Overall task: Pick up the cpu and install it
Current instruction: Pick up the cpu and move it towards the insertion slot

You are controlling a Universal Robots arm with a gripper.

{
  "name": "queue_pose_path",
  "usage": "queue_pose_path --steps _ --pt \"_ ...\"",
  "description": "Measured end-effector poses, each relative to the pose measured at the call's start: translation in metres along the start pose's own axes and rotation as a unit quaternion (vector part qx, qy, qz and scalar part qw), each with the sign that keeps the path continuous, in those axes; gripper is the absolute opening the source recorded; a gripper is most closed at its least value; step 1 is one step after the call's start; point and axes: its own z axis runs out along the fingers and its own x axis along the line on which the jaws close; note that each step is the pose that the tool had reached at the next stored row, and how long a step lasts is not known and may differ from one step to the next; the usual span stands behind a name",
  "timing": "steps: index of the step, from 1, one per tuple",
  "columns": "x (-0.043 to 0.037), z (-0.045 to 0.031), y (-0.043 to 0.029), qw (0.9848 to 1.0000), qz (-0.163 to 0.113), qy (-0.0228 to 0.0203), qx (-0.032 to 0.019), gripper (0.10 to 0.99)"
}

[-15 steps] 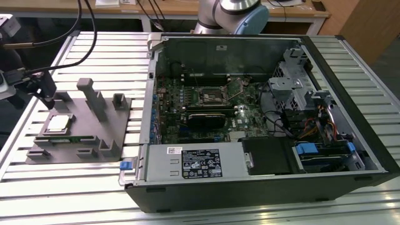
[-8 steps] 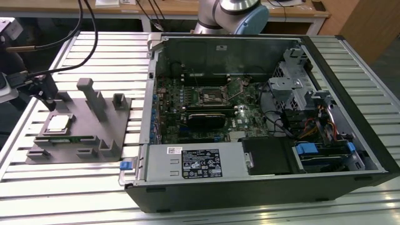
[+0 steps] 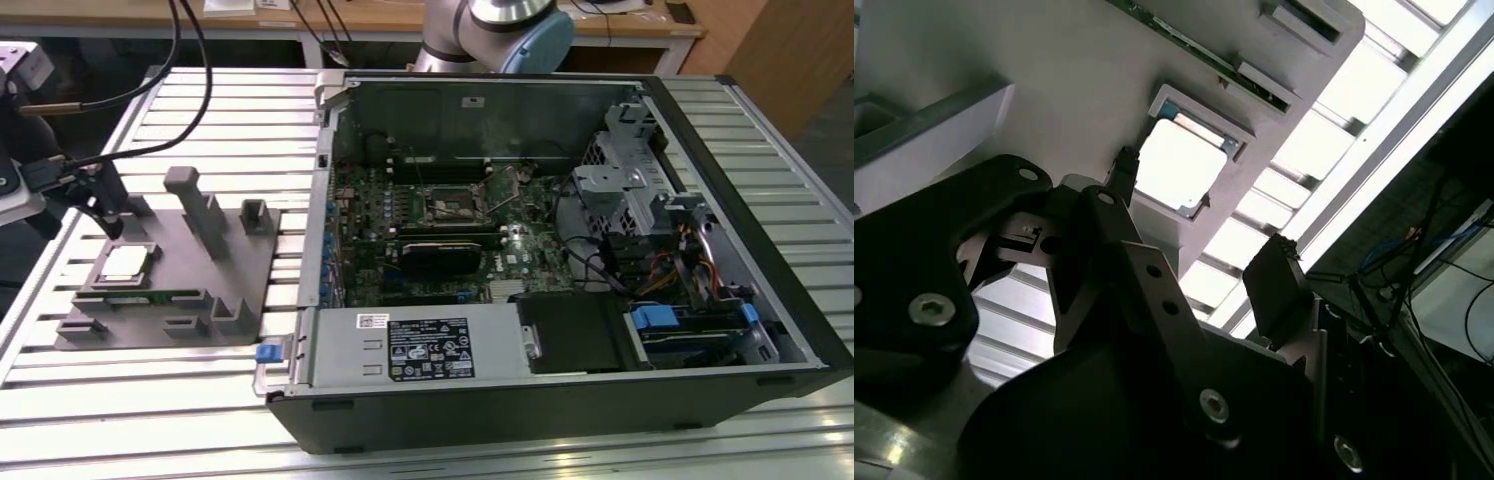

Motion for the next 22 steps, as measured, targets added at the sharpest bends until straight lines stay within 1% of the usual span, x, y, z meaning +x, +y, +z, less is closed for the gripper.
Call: queue_pose_path --steps 5,12,13,14,15,22 --pt "0.0000 0.0031 -0.0002 1.0000 -0.007 0.0004 0.0000 0.706" --pt "0.0000 0.0144 -0.0007 1.0000 -0.007 0.0004 0.0000 0.706" --pt "-0.0006 0.0157 -0.0008 1.0000 -0.007 0.0010 -0.0002 0.706" --pt "-0.0017 0.0166 -0.0008 1.0000 -0.007 0.0027 -0.0007 0.706" --pt "-0.0022 0.0179 -0.0008 1.0000 -0.007 0.0031 -0.0008 0.706" --pt "-0.0029 0.0259 -0.0012 1.0000 -0.007 0.0034 -0.0009 0.706"
